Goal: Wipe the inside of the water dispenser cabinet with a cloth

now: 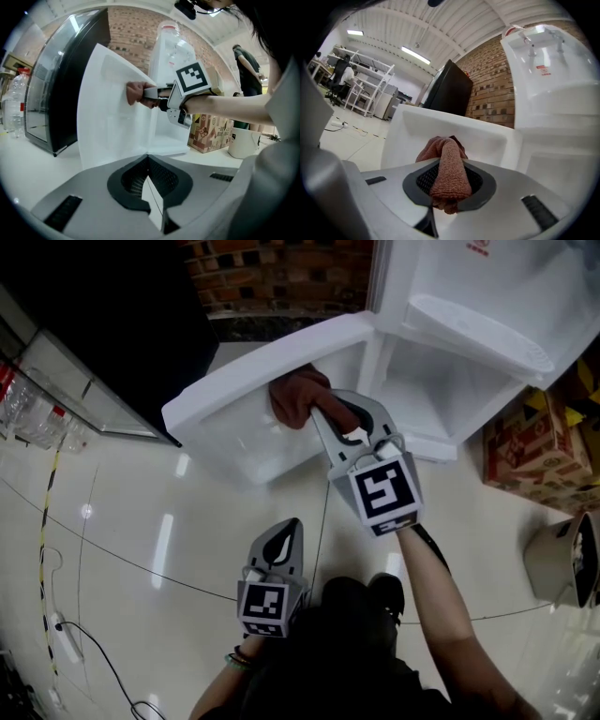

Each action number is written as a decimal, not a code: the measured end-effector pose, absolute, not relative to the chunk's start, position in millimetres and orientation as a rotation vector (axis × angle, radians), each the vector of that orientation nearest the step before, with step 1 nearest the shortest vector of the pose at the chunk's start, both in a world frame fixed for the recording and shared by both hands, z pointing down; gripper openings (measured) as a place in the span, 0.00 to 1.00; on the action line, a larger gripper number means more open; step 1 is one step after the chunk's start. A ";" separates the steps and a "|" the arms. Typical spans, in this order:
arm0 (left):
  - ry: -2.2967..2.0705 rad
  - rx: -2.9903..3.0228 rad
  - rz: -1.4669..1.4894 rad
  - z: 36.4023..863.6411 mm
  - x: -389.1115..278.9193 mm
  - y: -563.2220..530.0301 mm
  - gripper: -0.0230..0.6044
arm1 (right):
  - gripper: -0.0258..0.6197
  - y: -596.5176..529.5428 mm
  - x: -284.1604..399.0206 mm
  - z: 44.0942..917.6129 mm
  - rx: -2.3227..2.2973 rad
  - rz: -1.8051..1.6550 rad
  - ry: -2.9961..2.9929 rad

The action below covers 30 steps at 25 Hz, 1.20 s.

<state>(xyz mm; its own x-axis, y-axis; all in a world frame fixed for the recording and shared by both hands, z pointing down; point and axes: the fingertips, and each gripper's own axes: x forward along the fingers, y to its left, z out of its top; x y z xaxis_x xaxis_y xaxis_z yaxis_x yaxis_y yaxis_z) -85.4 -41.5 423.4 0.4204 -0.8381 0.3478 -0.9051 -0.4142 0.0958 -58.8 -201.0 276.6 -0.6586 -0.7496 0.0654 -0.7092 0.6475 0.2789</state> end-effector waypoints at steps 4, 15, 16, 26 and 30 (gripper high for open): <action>-1.524 2.400 0.358 423.6 -87.3 -40.6 0.00 | 0.15 -226.6 -12.2 287.9 1.340 -0.279 -2.597; -1.511 2.392 0.352 426.3 -84.7 -40.8 0.00 | 0.15 -159.8 -83.3 306.1 0.982 -0.323 -2.746; -1.513 2.390 0.351 426.2 -85.2 -40.9 0.00 | 0.15 -146.2 -100.1 312.3 0.890 -0.329 -2.767; -1.520 2.379 0.348 427.2 -89.0 -39.2 0.00 | 0.15 -137.1 -140.6 345.7 0.755 -0.282 -2.791; -1.526 2.374 0.346 427.3 -90.9 -39.3 0.00 | 0.15 -174.2 -96.9 344.4 0.936 -0.253 -2.725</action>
<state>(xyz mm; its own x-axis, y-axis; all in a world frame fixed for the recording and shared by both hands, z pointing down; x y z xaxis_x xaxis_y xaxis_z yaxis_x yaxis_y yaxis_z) -90.9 -39.3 427.3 0.4079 -0.8406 0.3564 -0.9121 -0.3927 0.1177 -96.9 -174.2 344.4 -0.7631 -0.6217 0.1762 -0.5786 0.7788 0.2422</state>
